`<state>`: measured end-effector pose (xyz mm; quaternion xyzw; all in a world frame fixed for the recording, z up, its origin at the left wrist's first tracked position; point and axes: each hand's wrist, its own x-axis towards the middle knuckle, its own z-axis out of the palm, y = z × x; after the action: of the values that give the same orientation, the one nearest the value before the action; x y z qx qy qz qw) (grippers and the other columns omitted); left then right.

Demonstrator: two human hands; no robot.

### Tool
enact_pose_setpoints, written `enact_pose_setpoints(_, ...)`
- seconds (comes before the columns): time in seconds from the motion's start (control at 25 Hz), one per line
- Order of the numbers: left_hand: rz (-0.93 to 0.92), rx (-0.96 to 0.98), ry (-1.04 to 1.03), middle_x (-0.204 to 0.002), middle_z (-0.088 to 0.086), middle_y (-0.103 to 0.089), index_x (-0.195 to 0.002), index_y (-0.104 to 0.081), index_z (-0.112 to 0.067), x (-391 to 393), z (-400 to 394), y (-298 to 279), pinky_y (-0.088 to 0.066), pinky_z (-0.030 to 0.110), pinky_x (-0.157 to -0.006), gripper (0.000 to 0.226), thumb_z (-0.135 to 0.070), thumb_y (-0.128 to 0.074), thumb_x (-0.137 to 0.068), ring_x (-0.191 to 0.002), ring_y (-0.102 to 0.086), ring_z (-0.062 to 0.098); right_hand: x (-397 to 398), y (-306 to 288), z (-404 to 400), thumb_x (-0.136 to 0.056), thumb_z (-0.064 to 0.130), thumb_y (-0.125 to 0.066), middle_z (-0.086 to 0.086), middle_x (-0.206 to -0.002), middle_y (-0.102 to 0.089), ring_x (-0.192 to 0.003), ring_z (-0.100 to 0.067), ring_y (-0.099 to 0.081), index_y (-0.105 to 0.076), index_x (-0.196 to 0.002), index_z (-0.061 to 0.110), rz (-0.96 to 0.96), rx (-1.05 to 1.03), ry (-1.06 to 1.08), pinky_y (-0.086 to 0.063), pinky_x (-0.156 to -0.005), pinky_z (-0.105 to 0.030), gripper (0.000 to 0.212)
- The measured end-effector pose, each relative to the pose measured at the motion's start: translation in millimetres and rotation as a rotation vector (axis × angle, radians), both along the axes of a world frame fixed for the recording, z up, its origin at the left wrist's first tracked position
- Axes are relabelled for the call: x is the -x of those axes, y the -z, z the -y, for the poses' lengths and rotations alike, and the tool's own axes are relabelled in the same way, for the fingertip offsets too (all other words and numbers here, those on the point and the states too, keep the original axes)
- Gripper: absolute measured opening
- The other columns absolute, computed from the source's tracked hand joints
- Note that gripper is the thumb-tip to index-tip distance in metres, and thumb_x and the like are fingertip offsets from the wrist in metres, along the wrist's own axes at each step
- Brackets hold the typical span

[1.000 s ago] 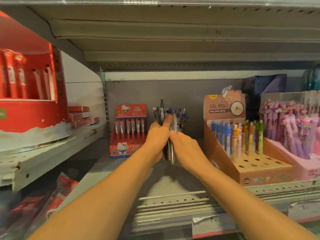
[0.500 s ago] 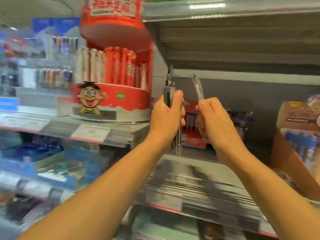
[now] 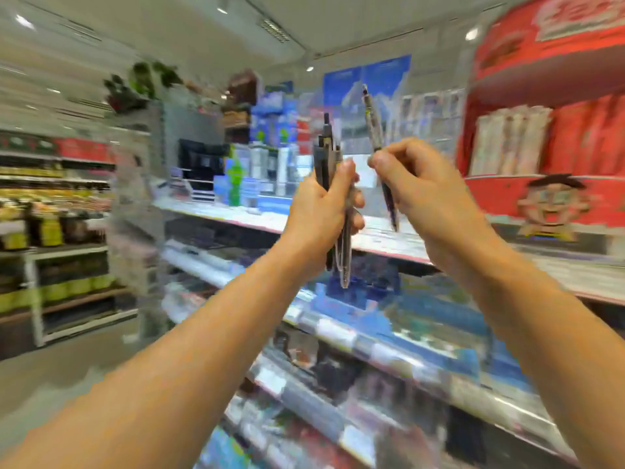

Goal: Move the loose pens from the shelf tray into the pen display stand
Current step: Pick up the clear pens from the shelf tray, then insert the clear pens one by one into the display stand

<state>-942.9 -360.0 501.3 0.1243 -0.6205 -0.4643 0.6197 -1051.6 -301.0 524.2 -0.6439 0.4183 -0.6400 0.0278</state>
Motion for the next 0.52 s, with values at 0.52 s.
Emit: enact_pose_setpoints(0.52, 0.065, -0.155, -0.401, -0.055, 0.001, -0.041, -0.075, -0.050, -0.015, -235, 252, 47, -0.025, 0.019, -0.037, 0.034, -0.034, -0.053, -0.103, -0.036, -0.031, 0.009, -185, 19, 294, -0.094, 0.012, -0.067, -0.006, -0.075, -0.064, -0.059, -0.020, -0.065, -0.058, -0.091, 0.011, -0.137, -0.150, -0.099, -0.056, -0.060, -0.043, 0.010)
